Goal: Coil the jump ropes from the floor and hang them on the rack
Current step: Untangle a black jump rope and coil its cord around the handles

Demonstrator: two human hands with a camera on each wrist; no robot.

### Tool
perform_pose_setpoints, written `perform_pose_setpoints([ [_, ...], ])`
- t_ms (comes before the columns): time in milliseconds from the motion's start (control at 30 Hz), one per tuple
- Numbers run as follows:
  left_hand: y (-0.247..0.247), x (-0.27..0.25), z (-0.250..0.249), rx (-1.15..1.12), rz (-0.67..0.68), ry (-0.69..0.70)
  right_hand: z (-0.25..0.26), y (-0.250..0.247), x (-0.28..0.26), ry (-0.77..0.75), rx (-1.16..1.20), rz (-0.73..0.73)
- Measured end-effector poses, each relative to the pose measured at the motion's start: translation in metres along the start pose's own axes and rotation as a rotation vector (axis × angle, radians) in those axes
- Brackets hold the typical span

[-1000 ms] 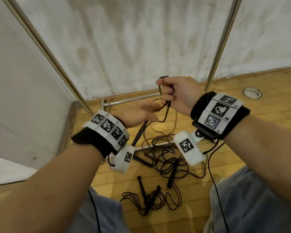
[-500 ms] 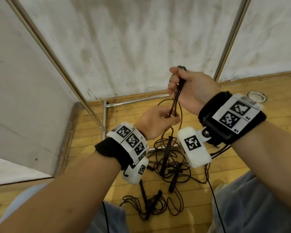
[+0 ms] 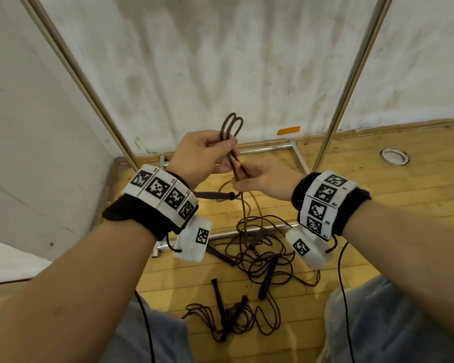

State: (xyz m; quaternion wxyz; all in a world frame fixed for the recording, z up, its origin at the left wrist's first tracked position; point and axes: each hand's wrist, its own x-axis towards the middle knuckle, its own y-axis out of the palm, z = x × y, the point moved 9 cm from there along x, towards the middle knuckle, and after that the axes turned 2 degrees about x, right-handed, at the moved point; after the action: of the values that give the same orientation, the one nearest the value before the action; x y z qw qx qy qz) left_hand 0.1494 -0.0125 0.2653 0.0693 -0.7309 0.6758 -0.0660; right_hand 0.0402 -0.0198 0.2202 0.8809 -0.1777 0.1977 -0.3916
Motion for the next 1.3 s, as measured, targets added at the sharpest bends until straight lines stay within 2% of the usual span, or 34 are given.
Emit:
perform_pose_setpoints([
  [200, -0.02, -0.001, -0.005, -0.143, -0.097, -0.032, 0.009, 0.002, 0.003, -0.053, 0.063, -0.083],
  [367, -0.03, -0.003, -0.008, -0.205, -0.154, -0.048, 0.023, -0.006, 0.0, -0.072, 0.029, -0.097],
  [433, -0.024, -0.004, -0.005, -0.183, -0.075, -0.091, 0.028, -0.018, -0.005, -0.072, 0.074, -0.133],
  [533, 0.008, -0.014, 0.004, 0.054, 0.219, -0.138, 0.038, -0.037, -0.013, -0.101, 0.164, -0.242],
  [600, 0.034, -0.025, 0.009, 0.173, 0.393, -0.116, 0.045, -0.046, -0.017, -0.128, 0.214, -0.292],
  [700, 0.057, -0.034, 0.018, 0.304, 0.451, -0.098, 0.049, -0.054, -0.02, -0.139, 0.261, -0.357],
  [867, 0.057, -0.026, 0.029, 0.482, 0.358, -0.085, 0.046, -0.058, -0.023, -0.148, 0.202, -0.426],
  [933, 0.05, -0.021, 0.029, 0.572, 0.304, -0.055, 0.043, -0.06, -0.023, -0.15, 0.245, -0.446],
  [1000, 0.041, -0.016, 0.022, 0.568, 0.221, 0.002, 0.035, -0.065, -0.02, -0.126, 0.396, -0.47],
  [1067, 0.03, -0.012, 0.012, 0.482, 0.131, 0.045, 0.023, -0.064, -0.015, -0.052, 0.657, -0.44],
  [1100, 0.024, -0.009, 0.009, 0.433, 0.081, 0.059, 0.018, -0.059, -0.011, -0.011, 0.73, -0.392],
  [1133, 0.016, -0.006, 0.005, 0.391, 0.026, 0.069, 0.014, -0.052, -0.008, 0.025, 0.689, -0.328],
  [1233, -0.008, 0.002, 0.002, 0.296, -0.134, 0.057, 0.008, -0.014, -0.003, 0.089, 0.161, 0.016],
  [1300, -0.02, 0.005, 0.006, 0.215, -0.204, 0.017, 0.001, 0.009, -0.006, 0.137, 0.053, 0.147],
])
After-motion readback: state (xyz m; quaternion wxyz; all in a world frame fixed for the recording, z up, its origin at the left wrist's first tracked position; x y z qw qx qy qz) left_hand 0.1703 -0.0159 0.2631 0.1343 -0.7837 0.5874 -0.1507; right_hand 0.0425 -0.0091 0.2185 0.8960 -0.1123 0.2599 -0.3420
